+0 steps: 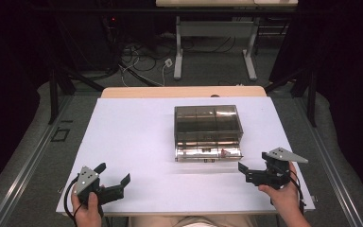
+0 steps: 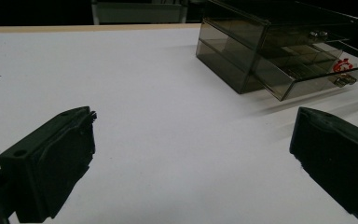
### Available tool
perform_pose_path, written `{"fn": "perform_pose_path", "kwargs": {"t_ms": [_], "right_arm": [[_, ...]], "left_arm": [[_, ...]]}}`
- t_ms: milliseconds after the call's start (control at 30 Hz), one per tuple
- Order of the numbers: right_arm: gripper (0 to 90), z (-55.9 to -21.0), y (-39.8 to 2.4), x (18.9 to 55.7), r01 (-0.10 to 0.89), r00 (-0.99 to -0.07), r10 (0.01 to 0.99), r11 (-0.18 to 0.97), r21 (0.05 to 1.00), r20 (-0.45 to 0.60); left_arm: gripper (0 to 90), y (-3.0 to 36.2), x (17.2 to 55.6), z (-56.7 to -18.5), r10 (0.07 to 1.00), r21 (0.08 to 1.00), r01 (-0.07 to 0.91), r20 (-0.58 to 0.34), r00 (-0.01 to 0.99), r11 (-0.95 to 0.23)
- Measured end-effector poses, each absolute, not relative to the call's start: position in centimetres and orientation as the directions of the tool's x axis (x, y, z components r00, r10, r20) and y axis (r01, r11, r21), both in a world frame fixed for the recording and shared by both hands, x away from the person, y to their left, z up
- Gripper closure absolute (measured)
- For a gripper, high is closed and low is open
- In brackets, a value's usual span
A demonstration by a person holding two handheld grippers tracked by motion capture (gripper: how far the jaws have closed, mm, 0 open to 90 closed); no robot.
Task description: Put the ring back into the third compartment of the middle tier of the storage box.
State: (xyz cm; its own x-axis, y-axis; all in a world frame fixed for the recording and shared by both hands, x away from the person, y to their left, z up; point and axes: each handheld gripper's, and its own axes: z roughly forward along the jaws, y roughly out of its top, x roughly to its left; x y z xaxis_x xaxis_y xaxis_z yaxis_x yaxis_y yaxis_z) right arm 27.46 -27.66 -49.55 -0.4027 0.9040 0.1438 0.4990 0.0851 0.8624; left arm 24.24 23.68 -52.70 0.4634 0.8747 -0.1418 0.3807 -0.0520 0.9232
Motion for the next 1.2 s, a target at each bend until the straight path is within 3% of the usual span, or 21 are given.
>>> {"fn": "perform_pose_path", "kwargs": {"t_ms": [1200], "right_arm": [[0.0, -52.8, -31.2, 27.2, 0.532, -0.299, 0.937, 0.007, 0.847, 0.180]], "left_arm": [[0.0, 23.9, 24.3, -52.8, 0.877, 0.923, 0.383, -0.158, 0.454, -0.032]]}}
